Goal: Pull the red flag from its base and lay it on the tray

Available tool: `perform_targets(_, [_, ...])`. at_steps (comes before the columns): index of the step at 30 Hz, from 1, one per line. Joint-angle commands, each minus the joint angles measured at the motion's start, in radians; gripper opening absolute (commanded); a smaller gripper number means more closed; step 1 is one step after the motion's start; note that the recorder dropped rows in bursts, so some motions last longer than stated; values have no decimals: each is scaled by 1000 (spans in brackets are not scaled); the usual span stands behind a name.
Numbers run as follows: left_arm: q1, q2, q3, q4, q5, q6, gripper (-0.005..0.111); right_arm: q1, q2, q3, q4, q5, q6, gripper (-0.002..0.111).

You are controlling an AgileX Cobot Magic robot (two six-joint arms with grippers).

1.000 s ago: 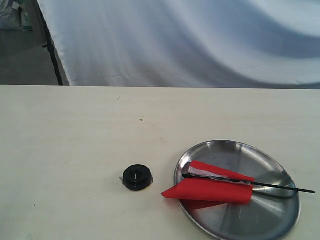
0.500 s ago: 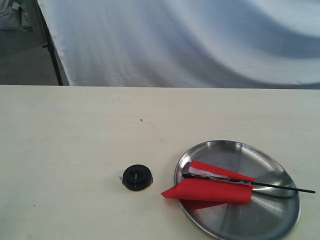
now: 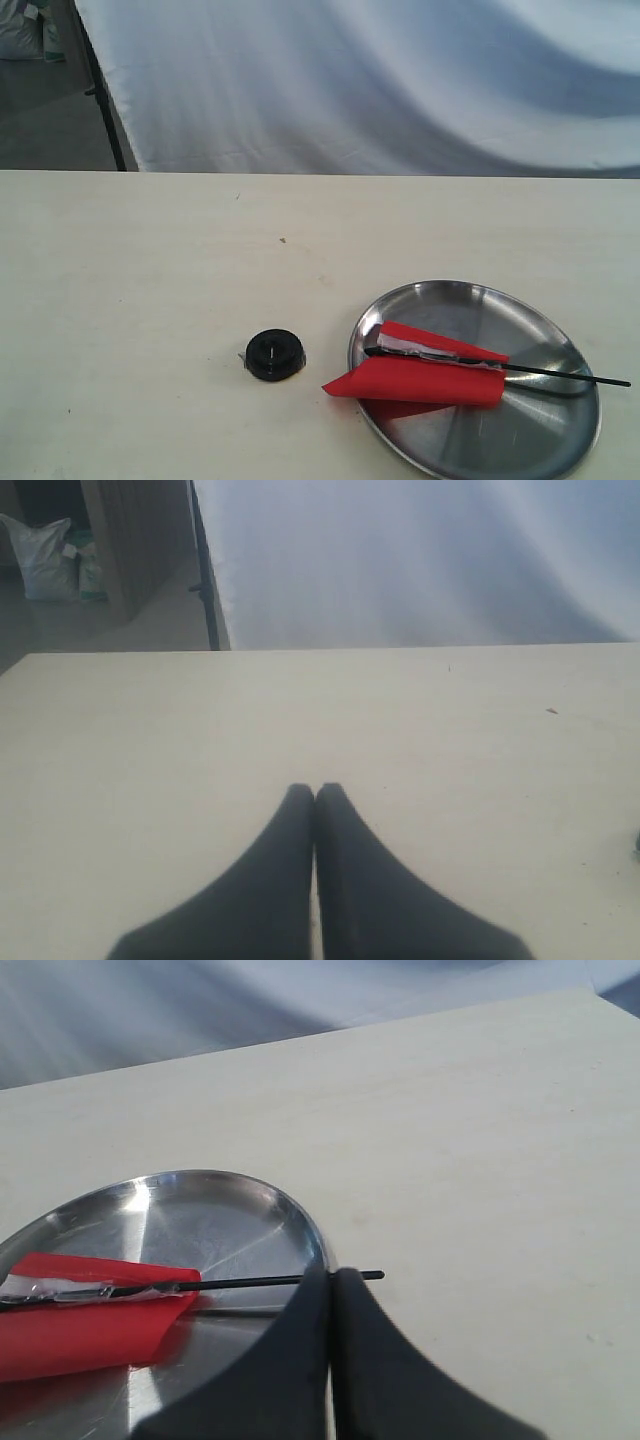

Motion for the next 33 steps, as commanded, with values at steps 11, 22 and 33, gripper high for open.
perform_targets(11, [-6,-3,3,-6,-5,-1,0,-3,-4,-1,-41,-78,-154,0])
perform_targets(22, [-6,-3,3,-6,-5,-1,0,-3,-4,-1,-39,-36,-154,0])
perform_targets(33, [-6,-3,3,-6,-5,-1,0,-3,-4,-1,-22,-34,-147,0])
